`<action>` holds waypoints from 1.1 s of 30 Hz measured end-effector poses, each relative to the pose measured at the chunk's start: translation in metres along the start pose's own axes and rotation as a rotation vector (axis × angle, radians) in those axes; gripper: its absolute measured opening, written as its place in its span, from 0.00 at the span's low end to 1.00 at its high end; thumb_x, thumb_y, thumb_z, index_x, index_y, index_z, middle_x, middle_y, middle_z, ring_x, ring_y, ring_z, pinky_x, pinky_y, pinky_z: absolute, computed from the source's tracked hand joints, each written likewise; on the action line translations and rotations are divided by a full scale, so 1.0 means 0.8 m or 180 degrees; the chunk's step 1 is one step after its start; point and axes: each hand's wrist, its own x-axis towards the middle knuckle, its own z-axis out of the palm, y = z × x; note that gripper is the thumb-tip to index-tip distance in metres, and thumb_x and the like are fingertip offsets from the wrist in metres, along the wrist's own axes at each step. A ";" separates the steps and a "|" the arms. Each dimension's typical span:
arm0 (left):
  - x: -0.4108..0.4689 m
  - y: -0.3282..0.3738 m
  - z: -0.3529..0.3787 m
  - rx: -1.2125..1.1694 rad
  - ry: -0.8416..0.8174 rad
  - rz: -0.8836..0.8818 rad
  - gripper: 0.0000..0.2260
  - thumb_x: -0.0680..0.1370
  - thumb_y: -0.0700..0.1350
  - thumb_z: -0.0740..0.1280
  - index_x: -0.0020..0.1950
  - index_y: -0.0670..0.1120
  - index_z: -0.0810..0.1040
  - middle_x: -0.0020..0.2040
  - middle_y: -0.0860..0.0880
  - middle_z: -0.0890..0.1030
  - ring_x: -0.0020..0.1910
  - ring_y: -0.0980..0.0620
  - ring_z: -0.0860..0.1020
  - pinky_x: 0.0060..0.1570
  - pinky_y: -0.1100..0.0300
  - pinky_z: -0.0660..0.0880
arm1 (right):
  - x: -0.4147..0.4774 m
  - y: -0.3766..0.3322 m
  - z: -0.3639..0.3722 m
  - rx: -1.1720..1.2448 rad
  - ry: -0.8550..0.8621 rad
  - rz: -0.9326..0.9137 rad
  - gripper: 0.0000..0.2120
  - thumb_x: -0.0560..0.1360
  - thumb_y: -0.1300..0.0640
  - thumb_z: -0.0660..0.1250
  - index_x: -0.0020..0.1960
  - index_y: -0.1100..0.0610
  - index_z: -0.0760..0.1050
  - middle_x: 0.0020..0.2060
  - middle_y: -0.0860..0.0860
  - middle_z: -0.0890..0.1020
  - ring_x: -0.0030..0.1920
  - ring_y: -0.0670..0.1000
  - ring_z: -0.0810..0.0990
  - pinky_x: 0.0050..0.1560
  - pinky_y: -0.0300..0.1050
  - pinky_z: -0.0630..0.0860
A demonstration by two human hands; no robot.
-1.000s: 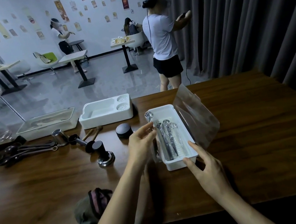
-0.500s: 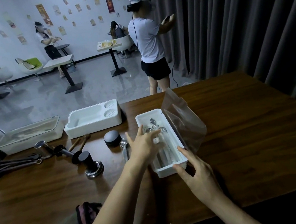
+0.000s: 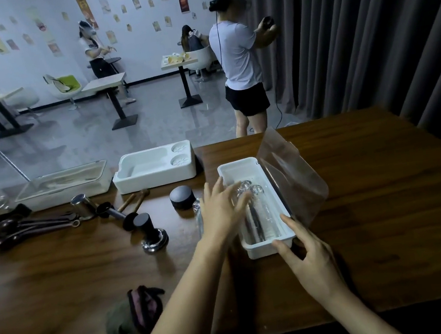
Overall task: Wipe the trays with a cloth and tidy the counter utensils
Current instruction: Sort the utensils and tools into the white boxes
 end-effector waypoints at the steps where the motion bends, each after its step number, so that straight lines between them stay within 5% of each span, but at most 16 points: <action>1: -0.006 -0.011 -0.003 -0.0245 0.0345 -0.0054 0.19 0.81 0.60 0.64 0.69 0.55 0.79 0.77 0.45 0.70 0.79 0.41 0.62 0.77 0.42 0.58 | 0.000 -0.001 0.000 0.0000 0.0007 0.0003 0.28 0.75 0.40 0.67 0.73 0.45 0.70 0.68 0.38 0.73 0.69 0.41 0.71 0.68 0.42 0.72; 4: -0.030 -0.056 -0.011 -0.0356 0.0846 -0.0369 0.16 0.80 0.51 0.65 0.66 0.54 0.82 0.65 0.46 0.79 0.62 0.42 0.77 0.64 0.50 0.73 | -0.001 -0.002 -0.002 0.0007 -0.0024 0.0042 0.28 0.75 0.42 0.68 0.73 0.45 0.70 0.68 0.39 0.73 0.69 0.42 0.71 0.68 0.43 0.72; 9: -0.052 -0.097 -0.024 0.0180 0.0317 -0.0724 0.18 0.80 0.52 0.65 0.70 0.62 0.77 0.60 0.47 0.81 0.58 0.43 0.80 0.52 0.50 0.78 | -0.001 -0.001 -0.001 -0.0009 -0.0074 0.0077 0.28 0.75 0.42 0.67 0.74 0.45 0.69 0.70 0.43 0.73 0.69 0.41 0.69 0.68 0.40 0.69; 14: -0.051 -0.098 -0.032 0.0267 -0.0025 -0.0655 0.17 0.79 0.52 0.69 0.69 0.59 0.79 0.63 0.54 0.77 0.60 0.49 0.79 0.51 0.54 0.76 | -0.001 0.000 -0.001 0.0005 -0.0066 0.0108 0.28 0.74 0.40 0.67 0.73 0.44 0.69 0.70 0.43 0.74 0.69 0.41 0.70 0.69 0.46 0.72; 20: -0.047 -0.092 -0.038 0.0083 -0.0194 -0.0810 0.20 0.77 0.48 0.71 0.68 0.61 0.79 0.64 0.52 0.82 0.59 0.48 0.80 0.54 0.53 0.78 | -0.002 -0.002 -0.001 0.0047 -0.0054 0.0083 0.29 0.75 0.41 0.67 0.74 0.45 0.69 0.70 0.42 0.73 0.69 0.40 0.69 0.69 0.46 0.72; 26: -0.054 -0.071 -0.038 -0.1310 -0.0036 -0.0941 0.22 0.78 0.38 0.70 0.72 0.49 0.78 0.36 0.61 0.79 0.39 0.59 0.78 0.38 0.74 0.72 | -0.002 -0.002 -0.002 -0.0020 -0.0070 0.0097 0.27 0.76 0.45 0.69 0.74 0.45 0.69 0.71 0.46 0.73 0.70 0.44 0.71 0.67 0.42 0.72; 30: -0.046 -0.040 -0.048 -0.2094 0.0251 -0.0663 0.23 0.77 0.34 0.71 0.72 0.44 0.76 0.48 0.58 0.84 0.42 0.67 0.81 0.43 0.69 0.78 | -0.002 -0.002 -0.001 -0.0015 -0.0095 0.0097 0.27 0.76 0.45 0.69 0.74 0.45 0.69 0.71 0.45 0.73 0.70 0.44 0.71 0.66 0.40 0.71; 33: -0.034 -0.017 -0.051 -0.2110 0.0288 -0.0462 0.23 0.76 0.41 0.75 0.71 0.49 0.78 0.43 0.60 0.84 0.42 0.69 0.79 0.48 0.66 0.76 | -0.002 -0.003 -0.002 0.0021 -0.0057 0.0083 0.27 0.76 0.45 0.70 0.74 0.46 0.70 0.70 0.45 0.74 0.70 0.45 0.72 0.68 0.44 0.73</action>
